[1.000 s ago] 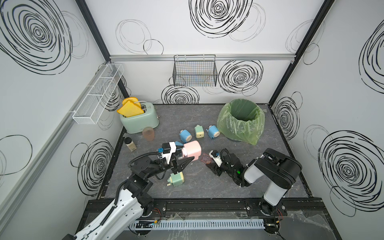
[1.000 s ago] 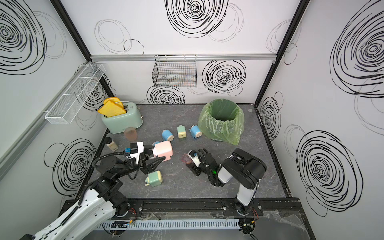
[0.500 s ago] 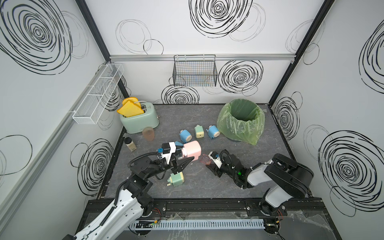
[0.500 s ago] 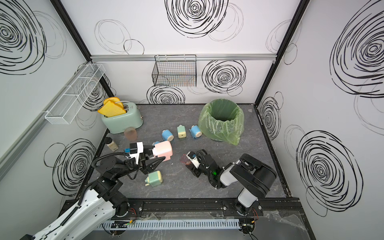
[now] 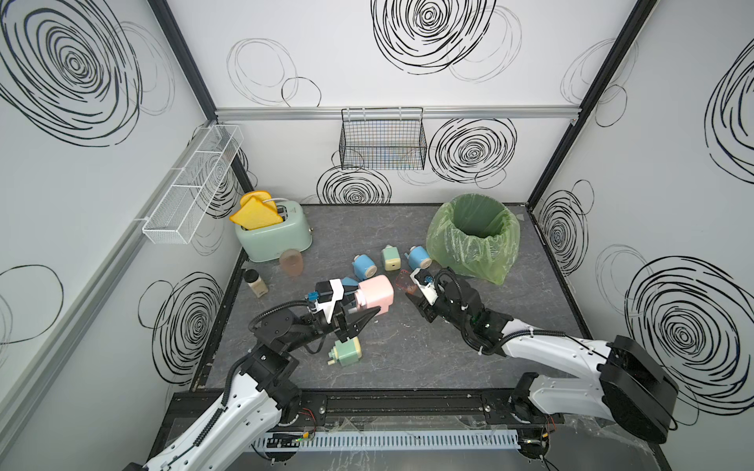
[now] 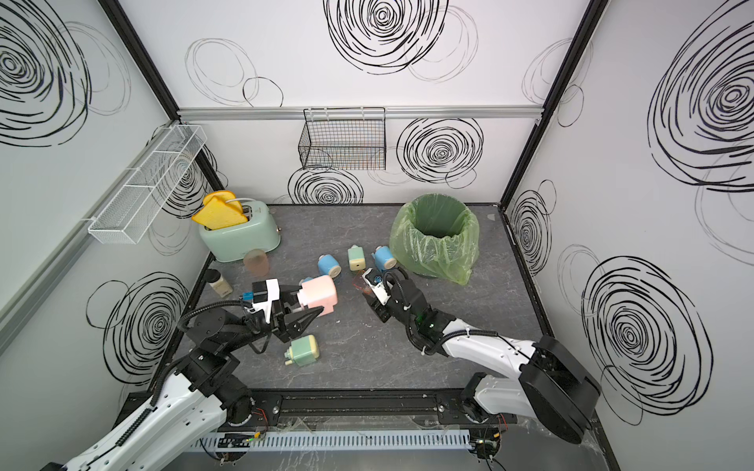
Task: Take out the pencil sharpener tray and clean the shavings
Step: Place the pencil sharpener at the center of the board.
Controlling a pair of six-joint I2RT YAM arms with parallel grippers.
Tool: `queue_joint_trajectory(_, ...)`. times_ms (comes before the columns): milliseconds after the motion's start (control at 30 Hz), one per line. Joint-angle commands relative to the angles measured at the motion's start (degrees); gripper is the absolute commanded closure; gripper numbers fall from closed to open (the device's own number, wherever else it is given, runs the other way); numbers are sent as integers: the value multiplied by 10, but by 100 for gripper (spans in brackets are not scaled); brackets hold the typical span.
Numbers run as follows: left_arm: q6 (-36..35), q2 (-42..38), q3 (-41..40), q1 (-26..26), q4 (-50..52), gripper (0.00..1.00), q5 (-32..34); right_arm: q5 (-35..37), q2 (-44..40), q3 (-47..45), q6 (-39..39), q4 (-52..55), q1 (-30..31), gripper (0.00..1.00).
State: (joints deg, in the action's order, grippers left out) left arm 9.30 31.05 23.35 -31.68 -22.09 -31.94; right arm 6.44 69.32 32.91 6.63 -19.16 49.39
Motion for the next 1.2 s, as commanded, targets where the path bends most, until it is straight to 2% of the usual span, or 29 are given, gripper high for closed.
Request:
queue_joint_trajectory(0, -11, 4, 45, -10, 5, 92, 61, 19, -23, 34, 23, 94, 3, 61)
queue_joint_trajectory(133, -36, 61, 153, -29, 131, 85, 135, 14, -41, 50, 27, 112, 4, 61)
queue_joint_trajectory(233, -50, 124, 238, -37, 211, 83, 119, 10, -53, 54, 25, 120, 3, 61)
queue_joint_trajectory(333, -35, 175, 275, -36, 238, 85, 90, 18, -64, 65, 22, 148, 4, 61)
queue_joint_trajectory(367, -27, 183, 275, -34, 228, 88, 81, 20, -70, 66, 22, 155, 3, 61)
queue_joint_trajectory(500, 21, 203, 257, -21, 143, 89, 24, 23, -110, 66, 20, 172, 3, 61)
queue_joint_trajectory(600, 23, 219, 271, -17, 136, 89, 16, 25, -131, 84, 11, 202, -3, 61)
queue_joint_trajectory(767, 18, 214, 248, -3, 134, 89, 17, 36, -131, 148, 8, 268, -28, 61)
queue_joint_trajectory(967, 14, 186, 207, 3, 136, 88, 34, 63, -94, 241, 21, 322, -122, 60)
queue_joint_trajectory(1167, 6, 171, 184, -18, 133, 87, 52, 141, 0, 354, 53, 382, -184, 60)
